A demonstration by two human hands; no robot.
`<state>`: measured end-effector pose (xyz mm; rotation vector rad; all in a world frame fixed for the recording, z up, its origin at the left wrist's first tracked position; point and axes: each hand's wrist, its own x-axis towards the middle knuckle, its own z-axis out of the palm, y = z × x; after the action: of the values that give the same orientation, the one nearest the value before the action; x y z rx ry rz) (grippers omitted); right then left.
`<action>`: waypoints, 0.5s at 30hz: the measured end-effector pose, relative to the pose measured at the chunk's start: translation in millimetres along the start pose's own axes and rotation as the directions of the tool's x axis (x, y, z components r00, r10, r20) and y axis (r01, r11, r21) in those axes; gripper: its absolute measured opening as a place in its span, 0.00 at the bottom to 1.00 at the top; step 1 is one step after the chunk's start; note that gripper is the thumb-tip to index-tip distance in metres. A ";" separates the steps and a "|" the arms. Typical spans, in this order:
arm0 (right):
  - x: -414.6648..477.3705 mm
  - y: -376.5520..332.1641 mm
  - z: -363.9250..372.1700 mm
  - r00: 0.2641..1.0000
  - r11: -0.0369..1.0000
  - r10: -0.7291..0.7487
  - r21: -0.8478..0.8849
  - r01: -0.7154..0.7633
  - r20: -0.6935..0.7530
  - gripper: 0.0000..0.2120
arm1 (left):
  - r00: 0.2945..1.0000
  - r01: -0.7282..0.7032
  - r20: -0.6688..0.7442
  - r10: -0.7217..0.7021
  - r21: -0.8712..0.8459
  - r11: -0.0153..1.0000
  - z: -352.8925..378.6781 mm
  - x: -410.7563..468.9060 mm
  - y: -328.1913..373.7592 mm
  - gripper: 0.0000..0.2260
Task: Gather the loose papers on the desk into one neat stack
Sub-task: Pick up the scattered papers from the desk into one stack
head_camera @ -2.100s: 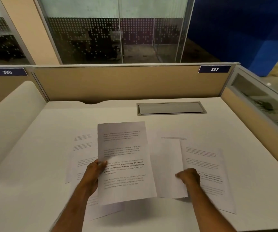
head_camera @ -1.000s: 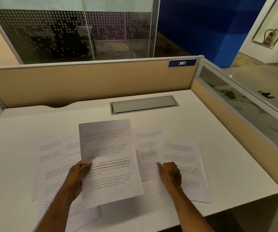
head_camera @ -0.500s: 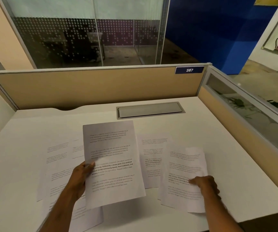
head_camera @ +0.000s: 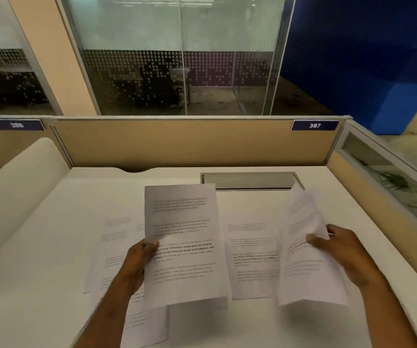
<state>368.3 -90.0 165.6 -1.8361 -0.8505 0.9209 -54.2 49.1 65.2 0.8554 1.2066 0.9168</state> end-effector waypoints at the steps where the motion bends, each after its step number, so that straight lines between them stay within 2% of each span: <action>1: -10.1 -23.2 4.0 0.995 0.997 -0.076 0.022 0.075 0.064 0.13 | 1.000 -0.013 0.000 0.013 -0.001 1.000 2.2 -2.2 2.4 0.08; 4: -34.8 -73.6 23.9 0.947 0.973 -0.219 0.122 0.195 0.234 0.16 | 1.000 -0.031 0.004 0.031 -0.024 0.999 8.7 -8.1 6.7 0.09; 6: -40.8 -89.9 42.5 0.925 0.954 -0.254 0.229 0.192 0.284 0.16 | 0.999 -0.041 0.013 0.042 -0.038 0.998 12.8 -12.2 8.6 0.10; 9: -35.3 -89.7 80.6 0.924 0.944 -0.222 0.306 0.124 0.311 0.13 | 0.997 -0.067 0.030 0.068 -0.039 0.997 17.6 -19.6 15.2 0.10; 15: -2.2 -47.3 165.1 0.955 0.965 -0.101 0.260 0.026 0.278 0.12 | 0.990 -0.114 0.077 0.121 -0.095 0.989 7.2 -26.3 30.5 0.14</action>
<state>217.7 -8.0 154.6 -1.4661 -0.9159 1.2177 -53.8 36.6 104.2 0.8904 1.0443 1.0143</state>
